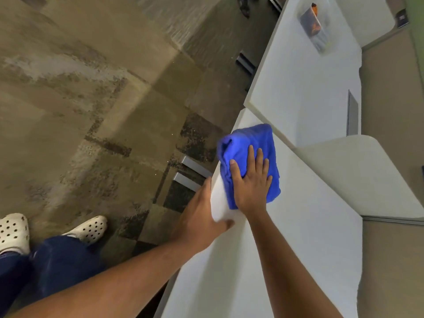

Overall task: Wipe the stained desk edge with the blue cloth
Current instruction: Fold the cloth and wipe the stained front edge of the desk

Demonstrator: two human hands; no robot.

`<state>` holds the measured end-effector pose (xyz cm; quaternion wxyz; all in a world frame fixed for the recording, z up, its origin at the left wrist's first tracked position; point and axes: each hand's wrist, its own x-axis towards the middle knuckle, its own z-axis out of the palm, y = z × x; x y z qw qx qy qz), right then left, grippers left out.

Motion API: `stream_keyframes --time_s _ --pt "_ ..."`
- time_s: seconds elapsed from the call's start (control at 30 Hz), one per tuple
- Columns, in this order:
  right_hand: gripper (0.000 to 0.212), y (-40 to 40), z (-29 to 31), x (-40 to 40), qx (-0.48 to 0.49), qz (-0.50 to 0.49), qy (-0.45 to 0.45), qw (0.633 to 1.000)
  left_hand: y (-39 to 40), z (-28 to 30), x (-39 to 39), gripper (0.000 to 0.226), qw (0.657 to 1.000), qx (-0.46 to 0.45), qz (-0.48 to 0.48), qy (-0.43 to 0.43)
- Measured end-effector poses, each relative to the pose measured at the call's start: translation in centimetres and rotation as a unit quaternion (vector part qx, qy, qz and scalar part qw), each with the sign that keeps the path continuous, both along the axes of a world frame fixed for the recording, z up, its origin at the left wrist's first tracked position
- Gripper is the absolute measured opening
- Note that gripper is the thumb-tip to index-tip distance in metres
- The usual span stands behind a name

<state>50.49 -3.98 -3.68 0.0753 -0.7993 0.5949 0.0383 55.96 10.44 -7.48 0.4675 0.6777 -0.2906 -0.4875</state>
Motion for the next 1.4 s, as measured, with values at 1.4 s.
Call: stream_keyframes --time_s 1.4 --pt "0.089 -6.2 -0.7 7.2 -0.005 -0.017 0.028 0.999 0.5 1.7 1.2 0.11 1.0 -0.008 -0.015 0.004"
